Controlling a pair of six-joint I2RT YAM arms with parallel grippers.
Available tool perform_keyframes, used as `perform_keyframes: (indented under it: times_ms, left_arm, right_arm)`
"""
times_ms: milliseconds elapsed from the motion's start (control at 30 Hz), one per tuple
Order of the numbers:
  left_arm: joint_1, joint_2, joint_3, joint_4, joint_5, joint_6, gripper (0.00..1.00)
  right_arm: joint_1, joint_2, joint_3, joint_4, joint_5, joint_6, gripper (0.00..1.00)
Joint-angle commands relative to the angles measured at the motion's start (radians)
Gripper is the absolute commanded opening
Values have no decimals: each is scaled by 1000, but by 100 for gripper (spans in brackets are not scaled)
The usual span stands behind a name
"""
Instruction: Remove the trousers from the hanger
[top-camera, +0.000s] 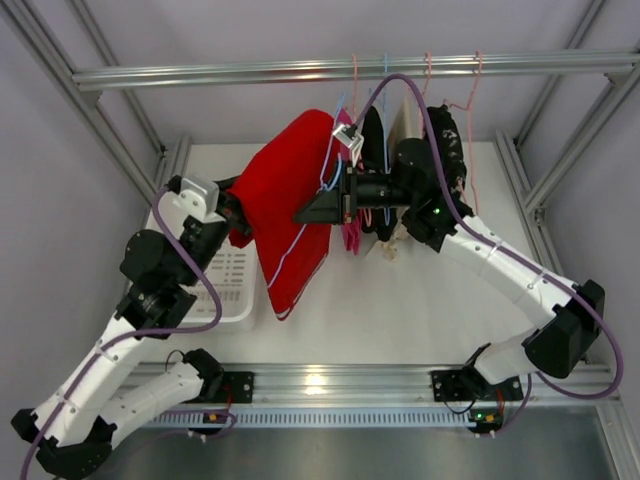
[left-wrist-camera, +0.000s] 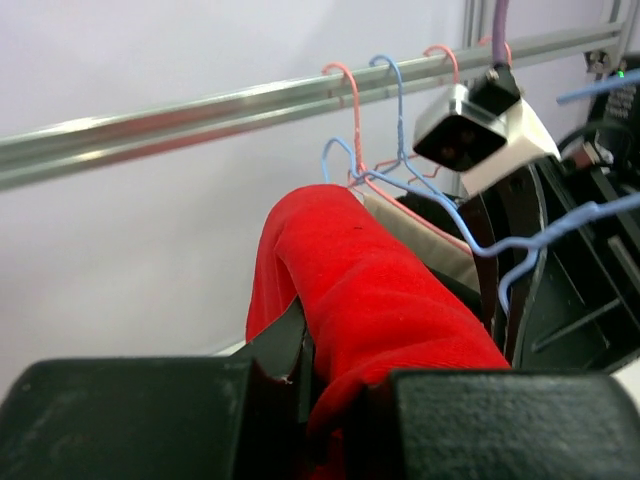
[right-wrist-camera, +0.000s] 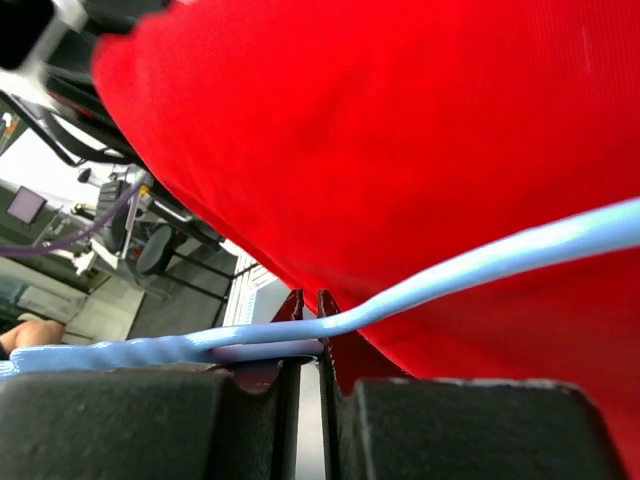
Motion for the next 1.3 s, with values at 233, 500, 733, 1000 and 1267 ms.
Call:
perform_keyframes:
  times_ms: [233, 500, 733, 1000, 1267]
  left_arm:
    - [16, 94, 447, 94, -121, 100, 0]
    - [16, 197, 653, 94, -285, 311, 0]
    - [16, 168, 606, 209, -379, 605, 0]
    - [2, -47, 330, 276, -322, 802, 0]
    - [-1, -29, 432, 209, -399, 773, 0]
  right_arm:
    - [-17, -62, -75, -78, 23, -173, 0]
    - [-17, -90, -115, -133, 34, -230, 0]
    - [-19, -114, -113, -148, 39, -237, 0]
    - [-17, -119, -102, -159, 43, -236, 0]
    - [-17, -96, -105, -179, 72, -239, 0]
